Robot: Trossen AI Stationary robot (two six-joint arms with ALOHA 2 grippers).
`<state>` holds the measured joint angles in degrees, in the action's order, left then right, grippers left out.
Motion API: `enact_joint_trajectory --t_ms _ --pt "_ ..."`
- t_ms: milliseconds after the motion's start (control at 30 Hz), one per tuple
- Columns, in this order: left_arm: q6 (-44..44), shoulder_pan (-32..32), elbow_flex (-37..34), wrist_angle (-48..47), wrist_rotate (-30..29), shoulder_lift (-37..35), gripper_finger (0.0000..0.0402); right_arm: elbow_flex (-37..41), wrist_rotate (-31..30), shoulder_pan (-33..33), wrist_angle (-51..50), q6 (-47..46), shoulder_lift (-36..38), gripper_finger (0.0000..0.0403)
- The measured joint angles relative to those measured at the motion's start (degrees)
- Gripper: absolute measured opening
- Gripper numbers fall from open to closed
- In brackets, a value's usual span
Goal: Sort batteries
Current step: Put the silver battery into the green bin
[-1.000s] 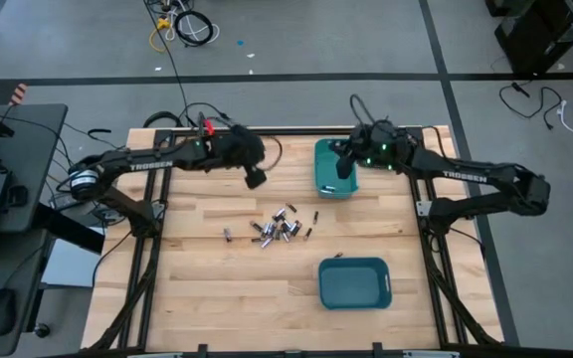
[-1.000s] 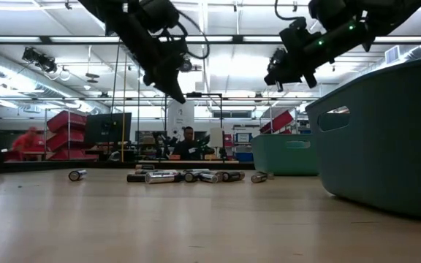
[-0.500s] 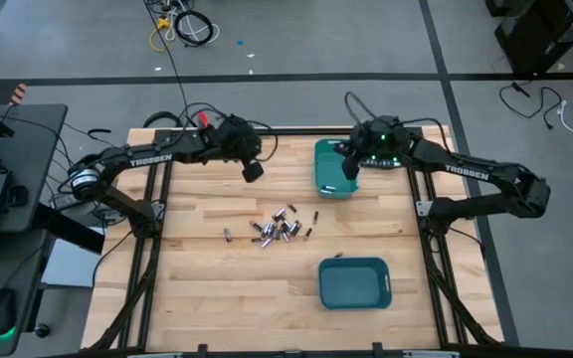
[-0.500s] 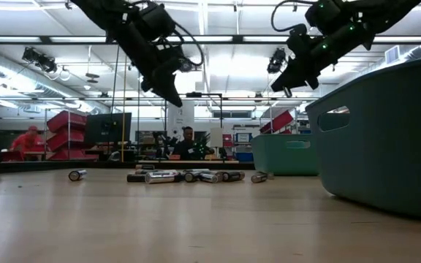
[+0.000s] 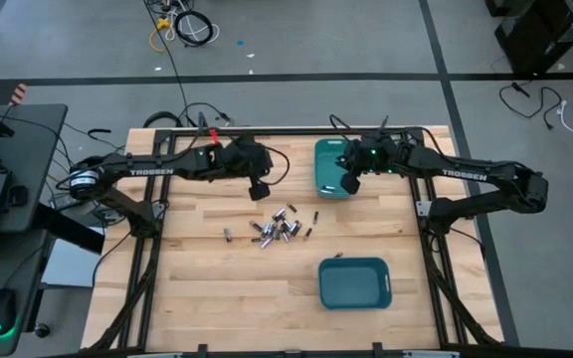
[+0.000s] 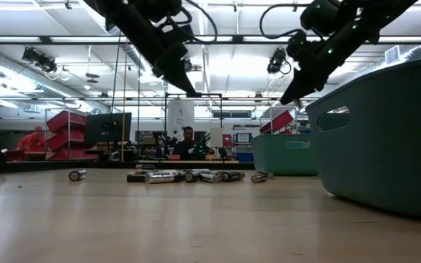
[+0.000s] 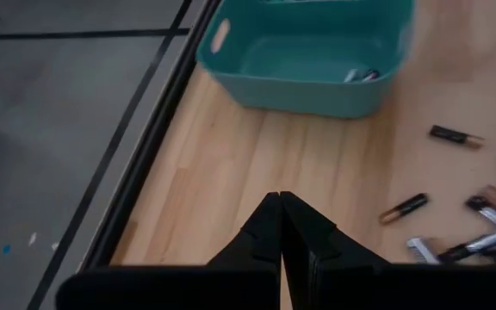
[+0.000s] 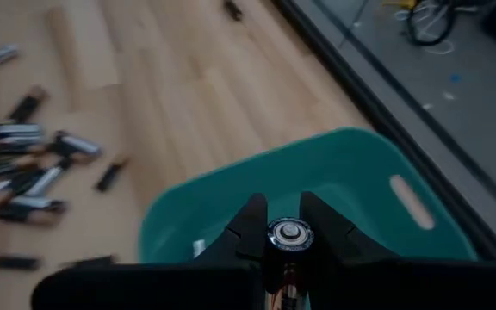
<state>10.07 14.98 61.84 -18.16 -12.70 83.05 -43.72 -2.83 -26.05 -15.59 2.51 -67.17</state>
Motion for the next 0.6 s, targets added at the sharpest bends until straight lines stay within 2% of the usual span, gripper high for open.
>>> enact_joint_trajectory --t_ms 233,367,600 --pt "-0.08 -1.94 -0.01 -1.15 -4.21 0.00 0.0003 0.00 -0.15 -3.79 1.64 -0.73 -10.98 0.0038" --pt "-0.15 -2.01 -0.02 -1.60 -4.58 0.00 0.0003 0.00 -0.15 -5.30 2.68 -2.37 -14.76 0.0039" --pt "-0.22 -1.98 -0.02 -2.32 -4.67 0.00 0.0003 0.00 -0.13 -6.03 5.89 -2.81 -16.15 0.0100"
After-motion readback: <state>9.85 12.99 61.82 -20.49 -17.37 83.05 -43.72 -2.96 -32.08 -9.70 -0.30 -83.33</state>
